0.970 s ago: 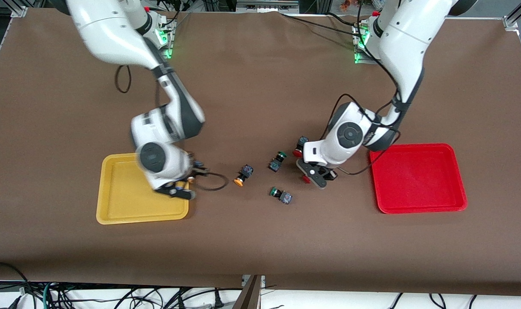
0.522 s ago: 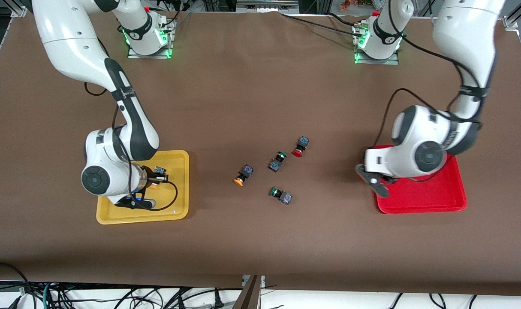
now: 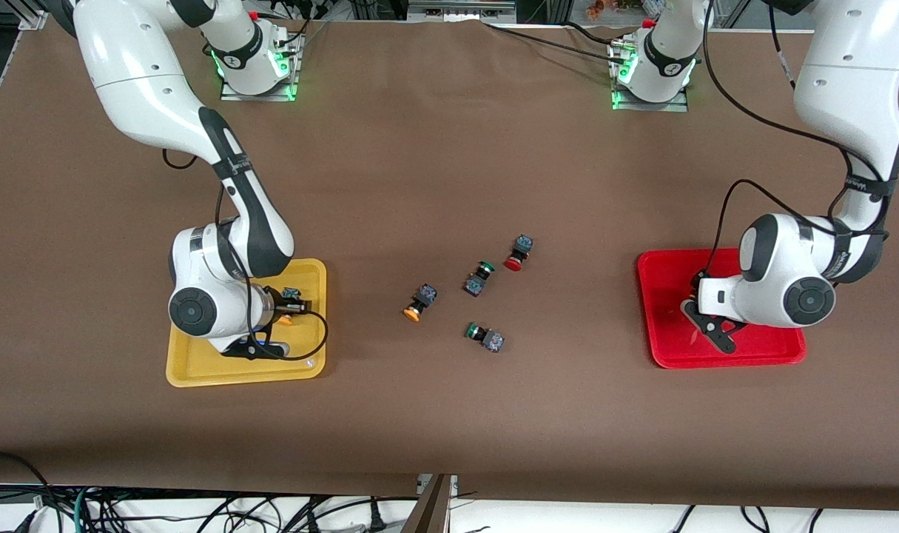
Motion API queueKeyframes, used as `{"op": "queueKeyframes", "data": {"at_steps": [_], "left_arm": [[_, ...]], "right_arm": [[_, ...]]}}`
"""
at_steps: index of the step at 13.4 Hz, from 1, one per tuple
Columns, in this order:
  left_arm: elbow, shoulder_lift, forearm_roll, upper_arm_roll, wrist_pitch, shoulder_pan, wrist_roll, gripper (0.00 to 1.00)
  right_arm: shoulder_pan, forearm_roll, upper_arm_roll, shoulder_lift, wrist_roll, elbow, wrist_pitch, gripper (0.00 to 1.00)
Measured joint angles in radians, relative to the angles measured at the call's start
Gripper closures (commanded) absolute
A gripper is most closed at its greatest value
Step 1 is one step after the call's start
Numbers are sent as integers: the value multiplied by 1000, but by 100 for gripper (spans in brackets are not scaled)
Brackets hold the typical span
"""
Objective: Place red and yellow buttons in trays
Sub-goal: 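Release the yellow button in the yellow tray while the left gripper releases red, then reach the right gripper to the second yellow button while the left gripper reaches red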
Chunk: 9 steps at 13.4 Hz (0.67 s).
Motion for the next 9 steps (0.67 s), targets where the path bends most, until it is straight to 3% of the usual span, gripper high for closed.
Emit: {"op": "queueKeyframes", "data": {"at_steps": [4, 7, 9], "left_arm": [[34, -58, 0, -62, -64, -2, -43, 0], [35, -141, -4, -189, -211, -6, -353, 0], [13, -140, -16, -280, -219, -21, -573, 0]], "right_arm": [[149, 3, 7, -25, 378, 37, 18, 0], [254, 2, 7, -12, 676, 42, 163, 0], [298, 2, 7, 21, 782, 42, 272, 0]]}}
